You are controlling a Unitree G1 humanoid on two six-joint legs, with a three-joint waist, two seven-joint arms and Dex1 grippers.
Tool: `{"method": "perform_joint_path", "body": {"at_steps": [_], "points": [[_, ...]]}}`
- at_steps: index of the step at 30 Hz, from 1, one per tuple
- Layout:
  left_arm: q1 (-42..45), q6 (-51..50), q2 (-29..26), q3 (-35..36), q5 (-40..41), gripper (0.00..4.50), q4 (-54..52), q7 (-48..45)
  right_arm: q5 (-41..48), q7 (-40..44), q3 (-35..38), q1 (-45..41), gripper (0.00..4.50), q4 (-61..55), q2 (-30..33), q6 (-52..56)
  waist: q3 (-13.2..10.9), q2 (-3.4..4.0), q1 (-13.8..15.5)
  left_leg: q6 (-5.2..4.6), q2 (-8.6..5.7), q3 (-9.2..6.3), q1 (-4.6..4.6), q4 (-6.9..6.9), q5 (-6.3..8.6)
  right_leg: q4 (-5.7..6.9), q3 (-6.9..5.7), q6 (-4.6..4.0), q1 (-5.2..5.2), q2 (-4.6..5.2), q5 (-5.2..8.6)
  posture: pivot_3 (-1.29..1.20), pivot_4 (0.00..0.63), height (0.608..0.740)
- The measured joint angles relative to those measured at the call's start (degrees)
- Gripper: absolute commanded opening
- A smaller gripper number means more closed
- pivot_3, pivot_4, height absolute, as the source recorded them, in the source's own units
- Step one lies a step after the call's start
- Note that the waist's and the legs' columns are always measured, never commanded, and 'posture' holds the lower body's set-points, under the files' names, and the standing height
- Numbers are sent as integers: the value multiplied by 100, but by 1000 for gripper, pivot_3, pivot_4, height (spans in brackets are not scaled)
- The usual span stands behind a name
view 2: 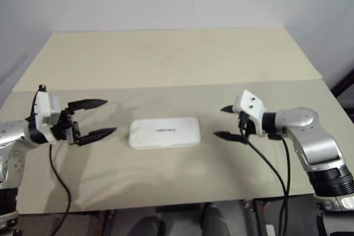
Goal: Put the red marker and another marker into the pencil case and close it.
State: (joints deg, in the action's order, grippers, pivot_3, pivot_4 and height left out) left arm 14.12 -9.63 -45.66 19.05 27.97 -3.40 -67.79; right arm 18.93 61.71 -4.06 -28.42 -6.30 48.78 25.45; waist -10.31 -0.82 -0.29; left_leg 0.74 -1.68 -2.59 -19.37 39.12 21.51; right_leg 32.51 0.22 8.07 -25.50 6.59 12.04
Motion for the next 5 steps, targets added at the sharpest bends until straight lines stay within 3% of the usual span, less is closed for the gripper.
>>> {"method": "perform_joint_path", "body": {"at_steps": [5], "points": [[-58, 754, -270, 111, -47, 4482, 617, -517, 4, -27, 11, 105, 4500, -136, 0, -11, 0, 0, 6, -4, 4, 3, -1, 0, 4, -1, -4, -1, 0, 1, 1, 0, 150, 740]]}}
